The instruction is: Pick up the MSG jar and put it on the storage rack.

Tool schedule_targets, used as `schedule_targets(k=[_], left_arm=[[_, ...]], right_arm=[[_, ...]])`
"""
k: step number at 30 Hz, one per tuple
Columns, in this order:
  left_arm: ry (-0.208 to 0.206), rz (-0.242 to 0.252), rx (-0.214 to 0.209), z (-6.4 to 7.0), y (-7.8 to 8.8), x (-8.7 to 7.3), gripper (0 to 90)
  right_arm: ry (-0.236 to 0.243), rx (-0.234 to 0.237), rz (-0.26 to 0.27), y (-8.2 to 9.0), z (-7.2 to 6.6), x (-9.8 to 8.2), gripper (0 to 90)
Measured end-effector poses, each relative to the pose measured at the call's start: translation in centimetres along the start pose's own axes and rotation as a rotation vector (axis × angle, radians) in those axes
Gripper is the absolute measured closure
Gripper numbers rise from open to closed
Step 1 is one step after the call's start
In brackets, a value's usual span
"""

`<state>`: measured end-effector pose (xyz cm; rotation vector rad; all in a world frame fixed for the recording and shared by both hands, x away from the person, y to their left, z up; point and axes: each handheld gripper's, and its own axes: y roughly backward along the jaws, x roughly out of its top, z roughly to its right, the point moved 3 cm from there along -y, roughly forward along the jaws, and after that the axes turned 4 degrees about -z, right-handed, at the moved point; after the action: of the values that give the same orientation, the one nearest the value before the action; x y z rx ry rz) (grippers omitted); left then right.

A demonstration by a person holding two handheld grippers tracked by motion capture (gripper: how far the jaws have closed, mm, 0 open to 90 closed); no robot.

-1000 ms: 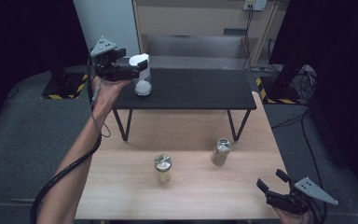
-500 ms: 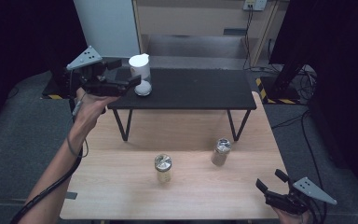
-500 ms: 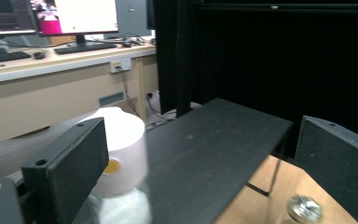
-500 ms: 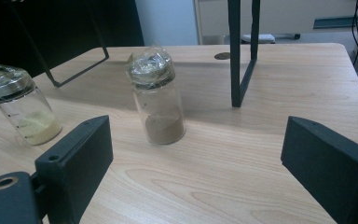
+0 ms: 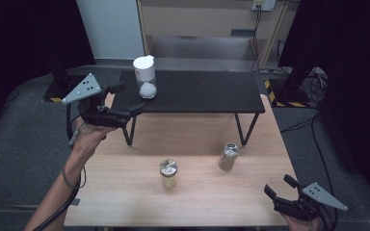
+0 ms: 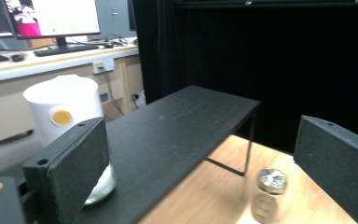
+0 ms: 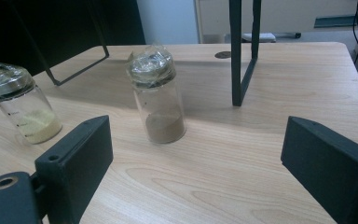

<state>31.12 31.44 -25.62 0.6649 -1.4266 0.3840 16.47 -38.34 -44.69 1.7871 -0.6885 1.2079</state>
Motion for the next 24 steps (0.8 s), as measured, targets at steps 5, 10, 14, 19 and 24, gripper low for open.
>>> schedule_targets(k=[5, 10, 14, 19, 24], left_arm=[[0.007, 0.007, -0.016, 1.0, 1.0, -1.7, 2.7], [0.005, 0.031, -0.02, 2.1, 2.0, -3.6, 2.9], [0.0, 0.027, -0.017, 2.9, 2.6, -5.0, 3.1], [0.003, 0.019, -0.023, 3.7, 3.3, -6.8, 3.3], [0.016, -0.002, -0.027, 4.2, 3.8, -8.4, 3.4]], right_arm=[[0.002, -0.001, -0.001, 0.0, 0.0, 0.0, 9.5], [0.003, -0.003, -0.004, 0.0, -0.1, 0.0, 9.4], [0.001, -0.004, -0.004, 0.0, -0.1, 0.0, 9.4], [0.003, -0.003, -0.008, -0.1, -0.1, 0.1, 9.4], [0.004, -0.003, -0.009, -0.1, -0.1, 0.1, 9.4]])
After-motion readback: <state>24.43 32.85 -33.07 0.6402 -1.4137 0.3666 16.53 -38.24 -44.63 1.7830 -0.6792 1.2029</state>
